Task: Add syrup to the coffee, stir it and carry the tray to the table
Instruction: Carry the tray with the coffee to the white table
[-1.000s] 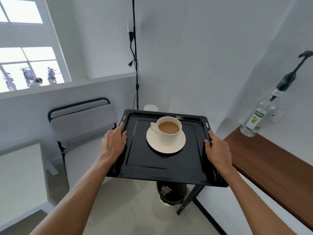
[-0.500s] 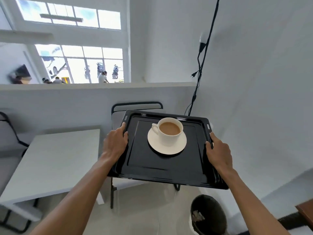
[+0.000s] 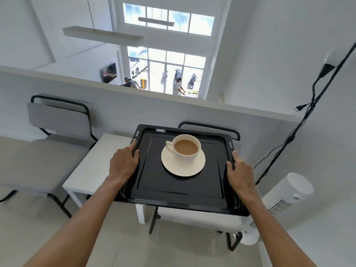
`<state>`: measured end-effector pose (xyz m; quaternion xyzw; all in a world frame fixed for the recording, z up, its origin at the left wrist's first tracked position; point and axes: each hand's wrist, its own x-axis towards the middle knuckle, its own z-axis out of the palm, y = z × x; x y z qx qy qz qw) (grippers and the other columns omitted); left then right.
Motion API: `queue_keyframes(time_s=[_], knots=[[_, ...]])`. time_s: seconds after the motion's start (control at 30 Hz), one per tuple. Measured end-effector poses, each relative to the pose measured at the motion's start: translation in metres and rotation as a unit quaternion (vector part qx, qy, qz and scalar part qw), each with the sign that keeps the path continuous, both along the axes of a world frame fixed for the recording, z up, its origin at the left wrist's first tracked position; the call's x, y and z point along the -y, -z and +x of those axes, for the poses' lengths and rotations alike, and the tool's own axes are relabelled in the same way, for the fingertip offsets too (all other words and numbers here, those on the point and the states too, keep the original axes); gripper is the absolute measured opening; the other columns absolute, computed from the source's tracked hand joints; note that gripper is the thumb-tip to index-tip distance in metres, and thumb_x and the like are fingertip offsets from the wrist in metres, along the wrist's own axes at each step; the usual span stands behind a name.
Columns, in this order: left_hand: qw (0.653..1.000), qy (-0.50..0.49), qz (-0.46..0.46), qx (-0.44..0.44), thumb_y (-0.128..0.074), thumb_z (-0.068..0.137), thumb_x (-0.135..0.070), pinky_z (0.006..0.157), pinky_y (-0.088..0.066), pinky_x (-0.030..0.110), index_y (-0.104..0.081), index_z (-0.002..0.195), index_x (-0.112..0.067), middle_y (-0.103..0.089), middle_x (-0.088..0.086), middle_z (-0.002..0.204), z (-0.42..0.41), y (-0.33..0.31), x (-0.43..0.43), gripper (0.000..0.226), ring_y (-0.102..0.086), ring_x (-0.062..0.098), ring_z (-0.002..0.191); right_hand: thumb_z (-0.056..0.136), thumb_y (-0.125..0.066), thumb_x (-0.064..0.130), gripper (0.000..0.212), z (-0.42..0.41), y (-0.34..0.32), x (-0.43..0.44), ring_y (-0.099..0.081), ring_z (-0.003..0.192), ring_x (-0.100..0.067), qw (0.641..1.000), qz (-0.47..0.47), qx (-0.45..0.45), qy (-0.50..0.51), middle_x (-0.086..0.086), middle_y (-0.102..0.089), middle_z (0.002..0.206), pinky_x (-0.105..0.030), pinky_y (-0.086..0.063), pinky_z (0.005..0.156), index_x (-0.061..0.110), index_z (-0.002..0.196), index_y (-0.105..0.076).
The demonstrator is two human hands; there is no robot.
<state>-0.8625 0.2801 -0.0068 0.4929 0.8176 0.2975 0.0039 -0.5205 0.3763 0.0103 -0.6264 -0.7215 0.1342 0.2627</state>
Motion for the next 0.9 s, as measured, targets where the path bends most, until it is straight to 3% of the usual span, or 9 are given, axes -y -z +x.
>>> queue_keyframes(time_s=[0.13, 0.3, 0.47, 0.7, 0.9], knots=[[0.999, -0.051, -0.002, 0.005, -0.051, 0.1, -0.027, 0.07, -0.049, 0.044, -0.051, 0.146, -0.018, -0.073, 0.022, 0.091, -0.038, 0.005, 0.002, 0.047, -0.066, 0.044, 0.09, 0.104, -0.055, 0.015, 0.05, -0.049, 0.003, -0.028, -0.073, 0.091, -0.038, 0.999, 0.01, -0.006, -0.048, -0.02, -0.077, 0.096, -0.033, -0.052, 0.076, 0.005, 0.153, -0.045], [0.996, -0.086, -0.004, 0.003, -0.052, 0.099, -0.026, 0.073, -0.052, 0.048, -0.053, 0.144, -0.015, -0.073, 0.027, 0.09, -0.09, 0.013, 0.001, 0.047, -0.066, 0.046, 0.086, 0.105, -0.054, 0.016, 0.052, -0.109, 0.012, -0.052, -0.073, 0.083, -0.034, 0.996, -0.009, -0.012, -0.089, -0.016, -0.077, 0.087, -0.038, -0.056, 0.076, 0.006, 0.155, -0.042], [0.994, -0.104, -0.015, -0.009, -0.054, 0.099, -0.024, 0.071, -0.05, 0.046, -0.054, 0.144, -0.013, -0.073, 0.029, 0.092, -0.148, 0.023, -0.003, 0.046, -0.067, 0.047, 0.088, 0.105, -0.053, 0.017, 0.053, -0.172, 0.024, -0.067, -0.073, 0.093, -0.038, 0.995, -0.024, -0.006, -0.1, -0.019, -0.077, 0.093, -0.046, -0.059, 0.082, 0.008, 0.156, -0.041], [0.996, -0.091, -0.023, 0.002, -0.053, 0.099, -0.024, 0.071, -0.052, 0.047, -0.052, 0.145, -0.015, -0.073, 0.026, 0.088, -0.242, 0.03, -0.03, 0.046, -0.067, 0.046, 0.085, 0.104, -0.053, 0.018, 0.052, -0.263, 0.046, -0.082, -0.073, 0.084, -0.037, 0.997, -0.028, -0.013, -0.074, -0.015, -0.074, 0.081, -0.045, -0.058, 0.078, 0.007, 0.154, -0.043], [0.997, -0.068, -0.027, 0.002, -0.052, 0.1, -0.024, 0.065, -0.051, 0.044, -0.051, 0.145, -0.013, -0.073, 0.021, 0.079, -0.309, 0.041, -0.059, 0.046, -0.067, 0.041, 0.077, 0.104, -0.055, 0.016, 0.05, -0.327, 0.061, -0.101, -0.063, 0.064, -0.028, 0.998, -0.03, -0.012, -0.06, 0.003, -0.052, 0.058, -0.04, -0.056, 0.069, 0.007, 0.153, -0.046]])
